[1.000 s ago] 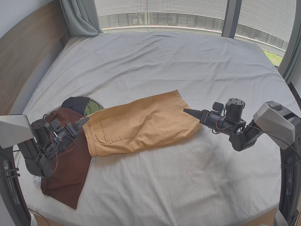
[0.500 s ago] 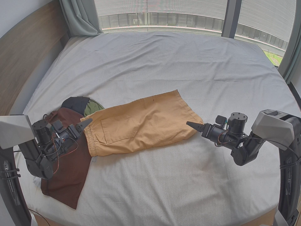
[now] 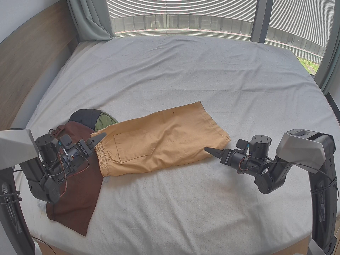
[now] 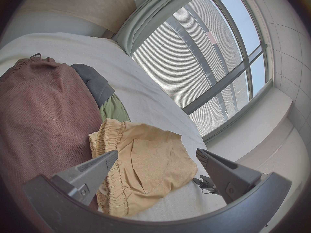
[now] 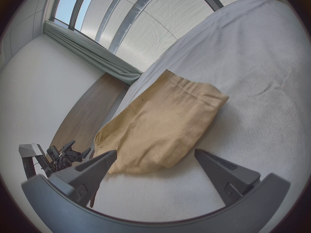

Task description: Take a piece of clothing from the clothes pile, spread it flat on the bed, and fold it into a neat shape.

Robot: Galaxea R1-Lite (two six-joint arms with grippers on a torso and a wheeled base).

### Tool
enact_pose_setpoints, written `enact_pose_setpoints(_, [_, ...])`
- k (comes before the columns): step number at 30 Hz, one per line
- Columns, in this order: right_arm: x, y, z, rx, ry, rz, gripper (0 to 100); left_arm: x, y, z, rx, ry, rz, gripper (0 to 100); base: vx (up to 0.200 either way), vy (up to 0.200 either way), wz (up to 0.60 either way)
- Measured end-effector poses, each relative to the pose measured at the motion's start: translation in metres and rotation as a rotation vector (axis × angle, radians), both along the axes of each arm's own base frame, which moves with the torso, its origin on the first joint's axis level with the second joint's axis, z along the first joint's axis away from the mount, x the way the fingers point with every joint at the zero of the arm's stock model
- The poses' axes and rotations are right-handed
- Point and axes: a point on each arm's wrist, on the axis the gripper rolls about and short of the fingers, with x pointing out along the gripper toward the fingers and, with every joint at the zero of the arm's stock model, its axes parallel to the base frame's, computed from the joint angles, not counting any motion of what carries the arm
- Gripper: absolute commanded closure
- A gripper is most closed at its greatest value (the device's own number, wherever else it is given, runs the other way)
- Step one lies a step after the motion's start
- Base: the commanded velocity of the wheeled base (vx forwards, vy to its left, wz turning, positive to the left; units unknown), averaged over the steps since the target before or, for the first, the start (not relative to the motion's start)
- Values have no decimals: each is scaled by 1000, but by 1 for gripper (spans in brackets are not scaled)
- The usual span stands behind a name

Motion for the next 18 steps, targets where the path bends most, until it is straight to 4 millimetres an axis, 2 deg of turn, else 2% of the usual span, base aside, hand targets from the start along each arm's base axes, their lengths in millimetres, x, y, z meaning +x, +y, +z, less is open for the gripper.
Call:
enact_pose_setpoints(10, [0, 15, -7, 30, 52, 14, 0, -1, -2, 3, 35, -26, -1, 0, 0, 0, 0])
enact_pose_setpoints(18, [3, 39, -16, 79, 90, 7, 0, 0, -3, 2, 37, -23, -2, 0, 0, 0, 0])
